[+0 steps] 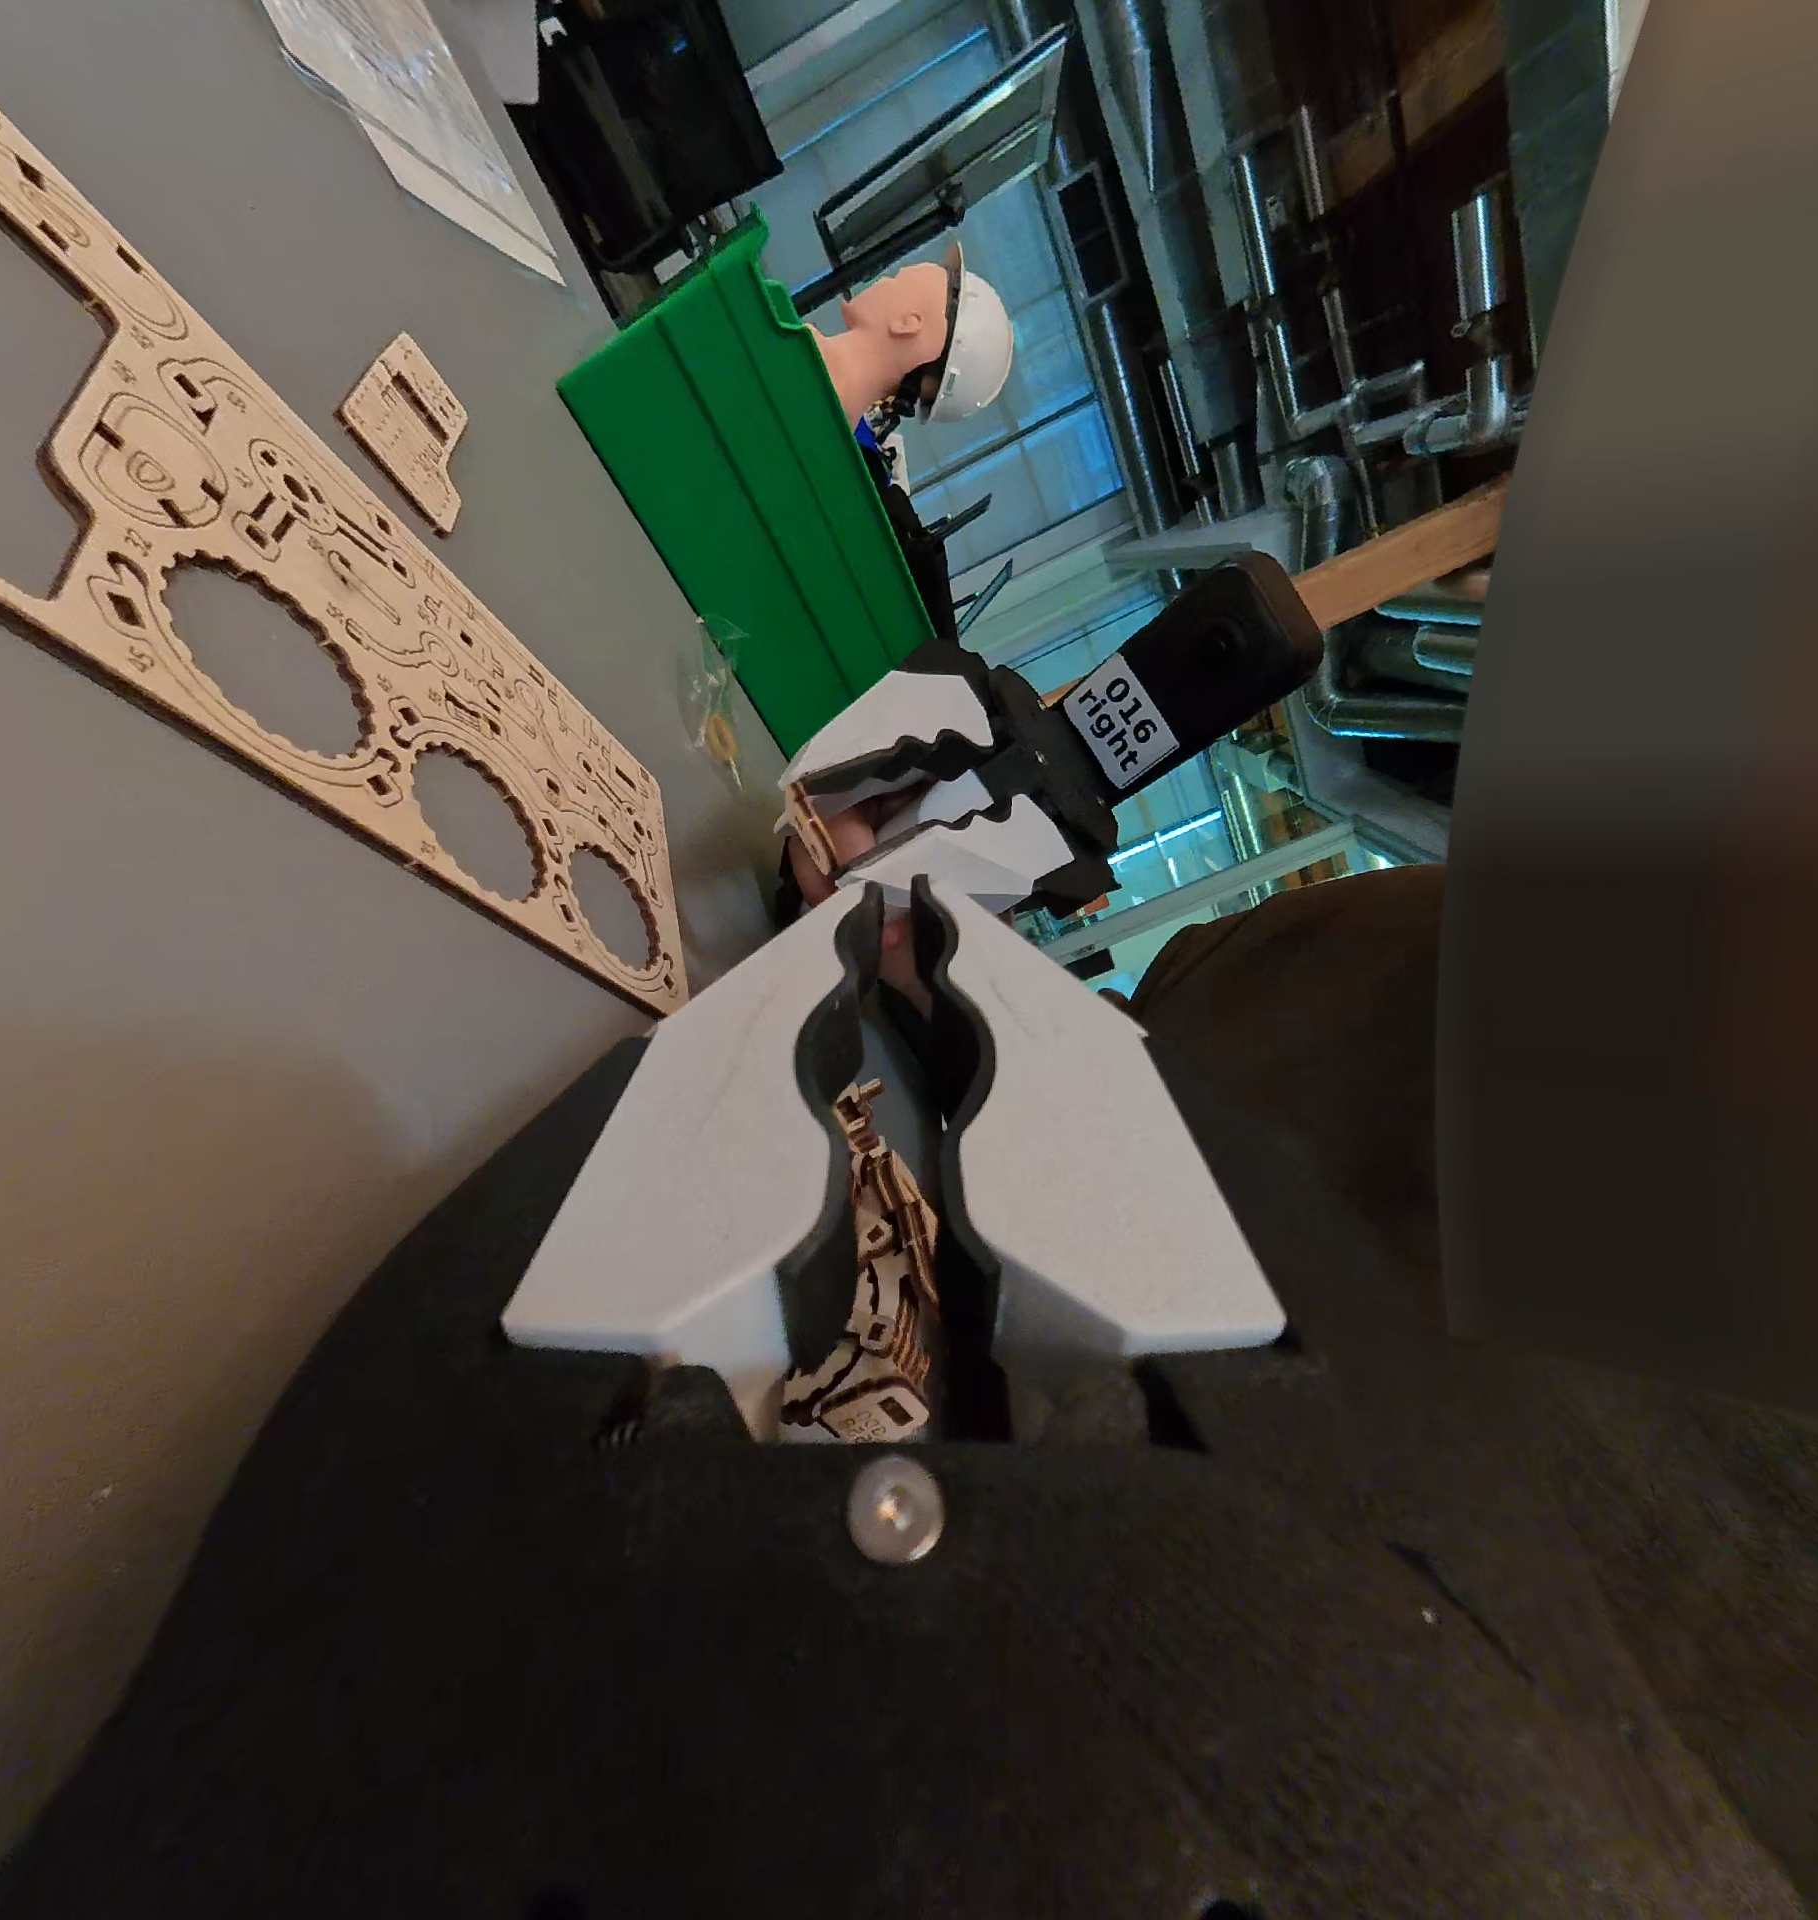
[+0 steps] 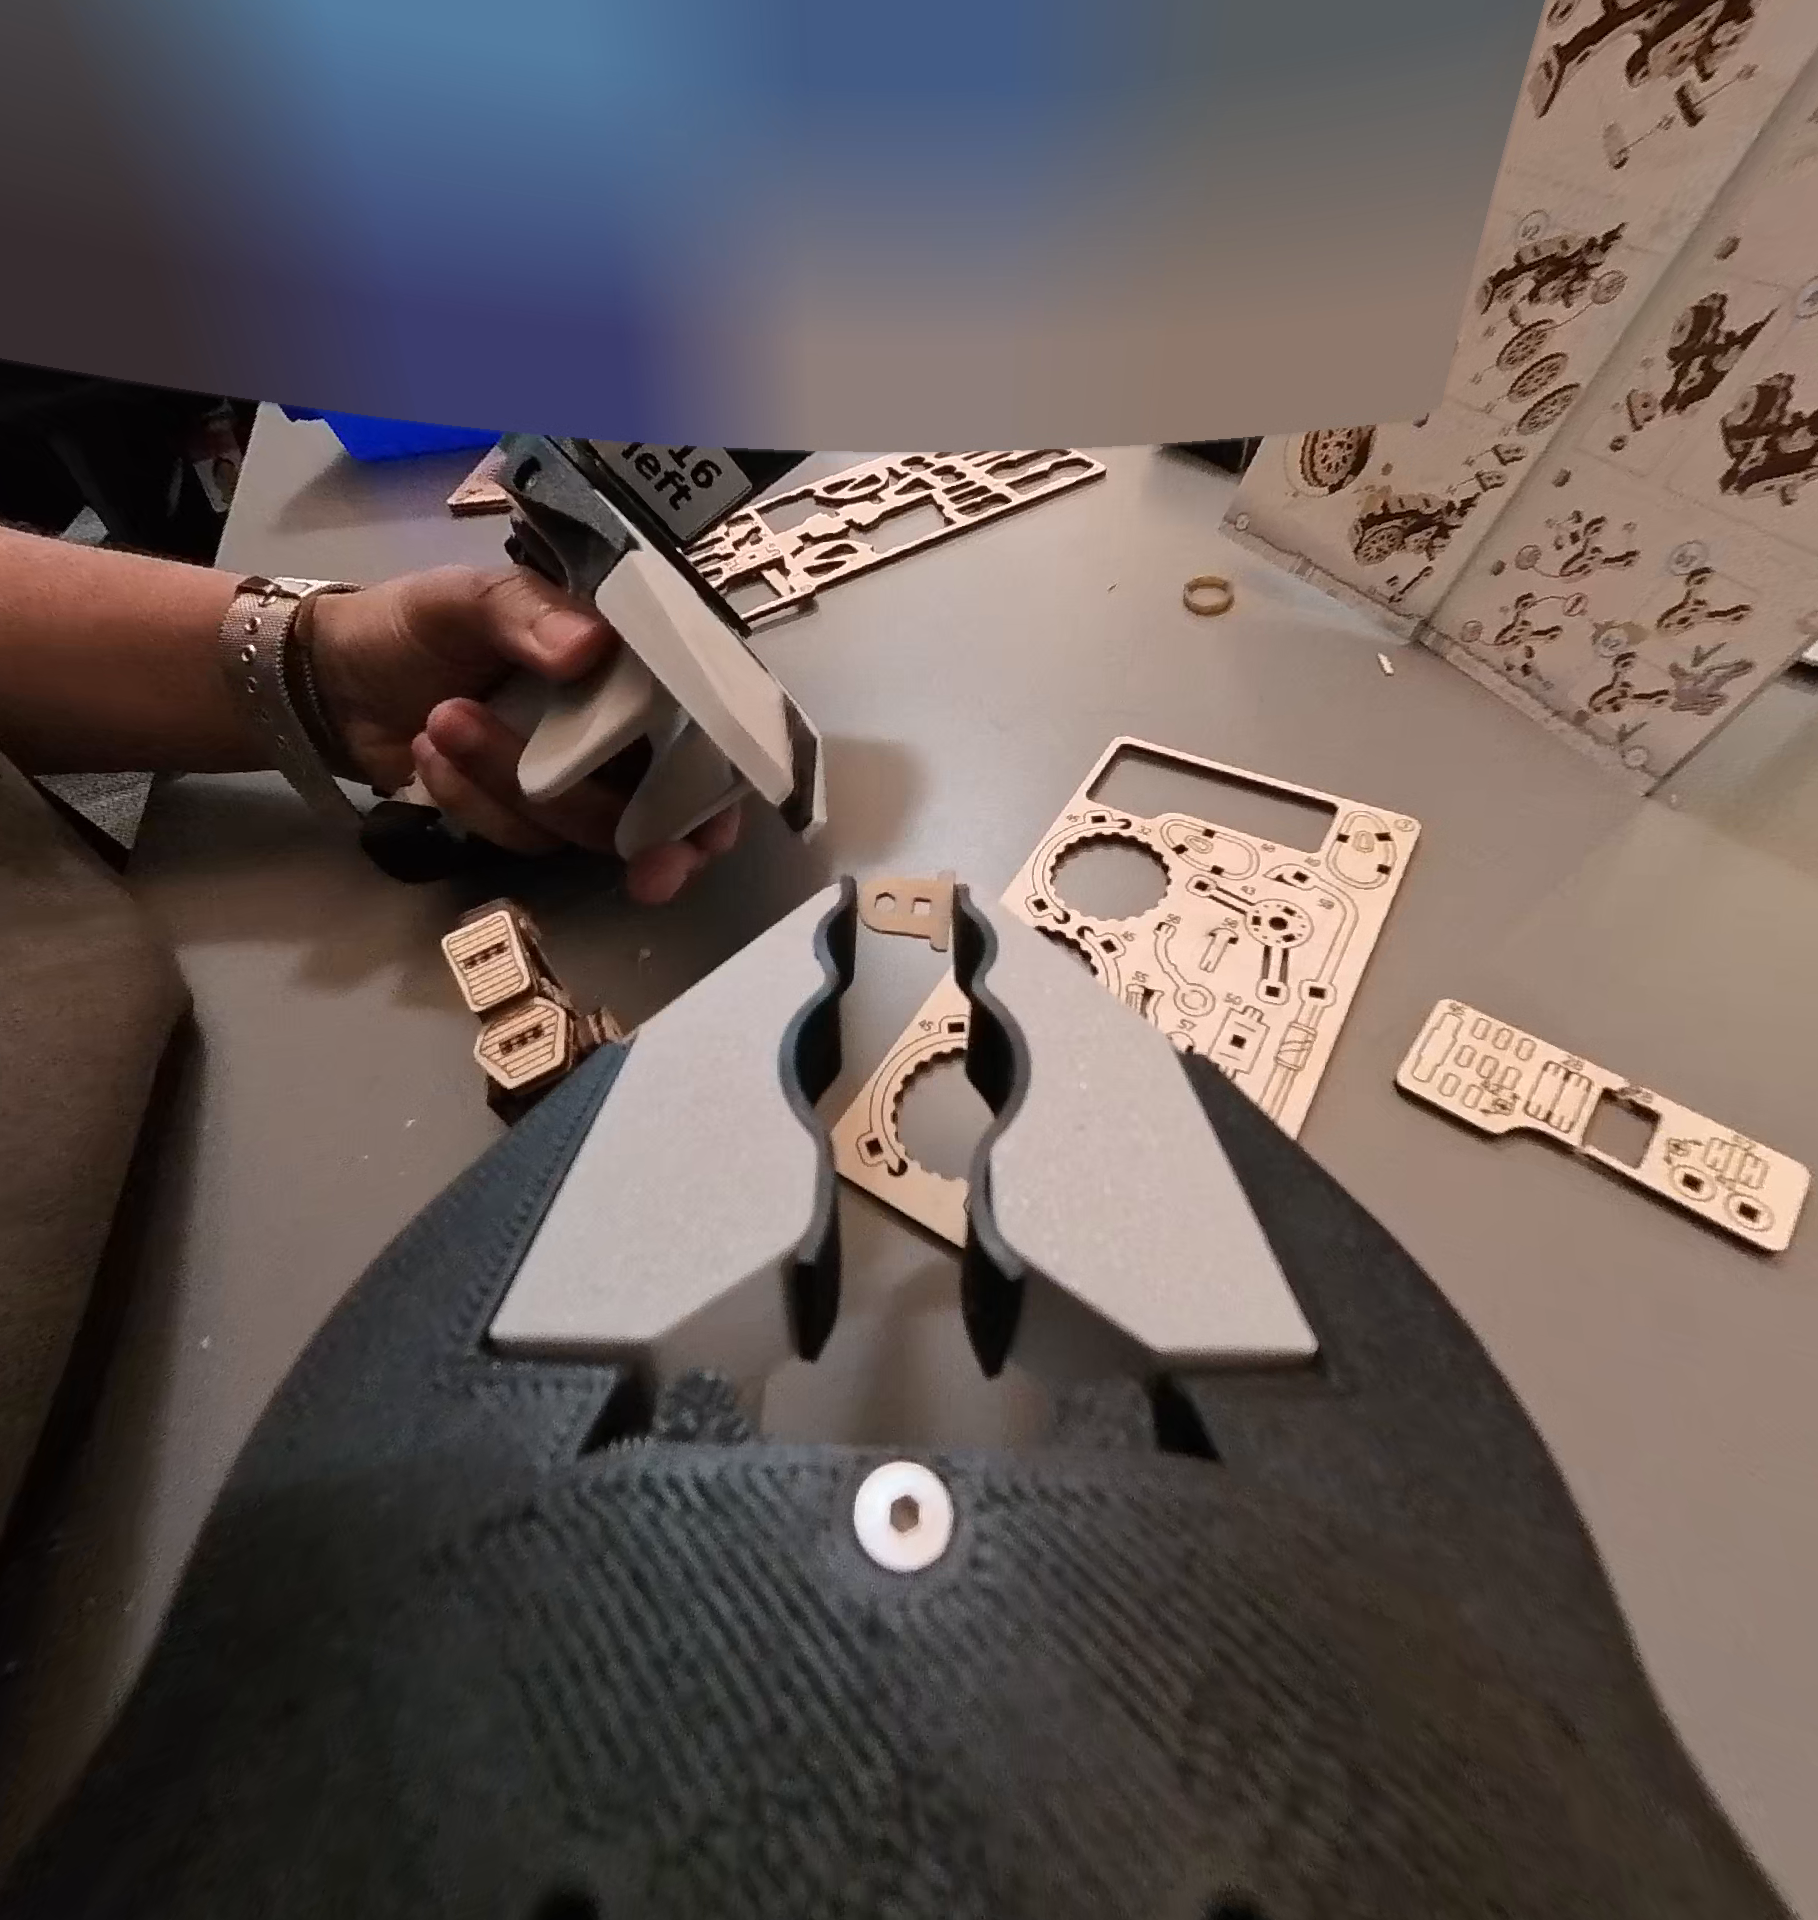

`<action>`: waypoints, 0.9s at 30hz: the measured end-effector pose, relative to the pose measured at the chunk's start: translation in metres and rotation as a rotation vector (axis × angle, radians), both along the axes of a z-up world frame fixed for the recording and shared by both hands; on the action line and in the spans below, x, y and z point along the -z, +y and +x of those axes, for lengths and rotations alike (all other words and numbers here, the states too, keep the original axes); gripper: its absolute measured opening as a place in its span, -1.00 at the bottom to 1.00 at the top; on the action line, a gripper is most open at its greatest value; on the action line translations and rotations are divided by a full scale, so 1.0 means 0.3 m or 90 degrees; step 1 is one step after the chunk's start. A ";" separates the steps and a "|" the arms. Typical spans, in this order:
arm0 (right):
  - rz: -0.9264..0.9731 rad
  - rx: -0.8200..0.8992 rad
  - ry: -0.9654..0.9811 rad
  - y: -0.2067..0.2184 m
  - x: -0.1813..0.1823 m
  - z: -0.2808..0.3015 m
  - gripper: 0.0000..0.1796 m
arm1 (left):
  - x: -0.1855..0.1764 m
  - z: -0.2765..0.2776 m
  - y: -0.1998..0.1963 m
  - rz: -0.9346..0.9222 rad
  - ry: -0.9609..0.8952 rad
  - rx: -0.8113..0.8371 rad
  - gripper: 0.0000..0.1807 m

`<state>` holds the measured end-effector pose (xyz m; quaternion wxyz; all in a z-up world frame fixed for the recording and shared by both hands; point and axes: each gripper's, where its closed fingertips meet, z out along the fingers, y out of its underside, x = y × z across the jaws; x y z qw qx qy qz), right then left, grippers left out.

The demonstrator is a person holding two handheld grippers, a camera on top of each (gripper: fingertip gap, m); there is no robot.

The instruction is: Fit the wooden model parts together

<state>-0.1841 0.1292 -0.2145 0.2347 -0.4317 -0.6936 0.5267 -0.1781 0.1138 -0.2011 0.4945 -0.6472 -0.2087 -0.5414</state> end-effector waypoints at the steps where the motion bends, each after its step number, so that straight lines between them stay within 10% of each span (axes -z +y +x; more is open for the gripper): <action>1: 0.000 0.000 0.000 0.000 0.000 0.000 -0.82 | -0.001 0.000 -0.001 0.001 -0.002 0.000 -0.97; 27: -0.001 -0.030 0.038 -0.027 -0.036 0.016 -0.82 | -0.009 -0.016 -0.003 0.013 -0.013 -0.016 -1.00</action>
